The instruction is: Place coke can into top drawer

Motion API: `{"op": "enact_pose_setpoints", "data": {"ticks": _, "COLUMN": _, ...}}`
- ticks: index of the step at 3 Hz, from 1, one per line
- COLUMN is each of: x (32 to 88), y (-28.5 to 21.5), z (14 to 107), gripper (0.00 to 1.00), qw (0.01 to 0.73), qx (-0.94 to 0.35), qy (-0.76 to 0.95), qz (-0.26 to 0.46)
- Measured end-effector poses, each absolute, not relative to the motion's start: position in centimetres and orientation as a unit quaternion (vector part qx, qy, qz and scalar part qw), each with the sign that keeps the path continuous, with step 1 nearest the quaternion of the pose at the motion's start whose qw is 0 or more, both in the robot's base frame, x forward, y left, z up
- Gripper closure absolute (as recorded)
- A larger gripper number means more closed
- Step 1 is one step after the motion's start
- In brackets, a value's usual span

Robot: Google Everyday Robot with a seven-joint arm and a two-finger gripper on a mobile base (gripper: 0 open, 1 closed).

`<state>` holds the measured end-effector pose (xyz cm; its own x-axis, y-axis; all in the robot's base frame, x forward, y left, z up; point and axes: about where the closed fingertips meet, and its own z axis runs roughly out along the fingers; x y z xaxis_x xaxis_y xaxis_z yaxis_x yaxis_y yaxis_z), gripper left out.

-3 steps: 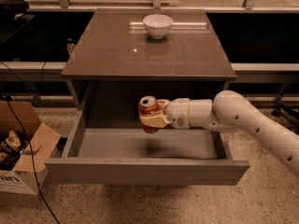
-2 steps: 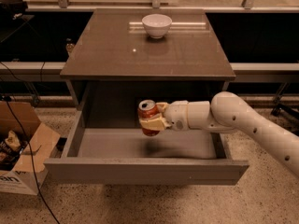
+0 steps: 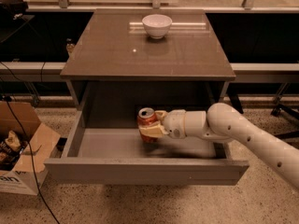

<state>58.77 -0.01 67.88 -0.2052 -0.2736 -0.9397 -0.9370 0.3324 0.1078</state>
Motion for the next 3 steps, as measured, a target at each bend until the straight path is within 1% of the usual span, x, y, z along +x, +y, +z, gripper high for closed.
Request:
{"op": "enact_pose_setpoints", "data": {"ticks": 2, "x": 59.25, "y": 0.14, "z": 66.13, "gripper": 0.11, "qw": 0.458, "qx": -0.421, "qy": 0.687, "qz": 0.375}}
{"op": "enact_pose_setpoints", "data": {"ticks": 3, "x": 59.22, "y": 0.32, "z": 66.11, "gripper": 0.00, "qw": 0.458, "qx": -0.422, "qy": 0.686, "qz": 0.376}}
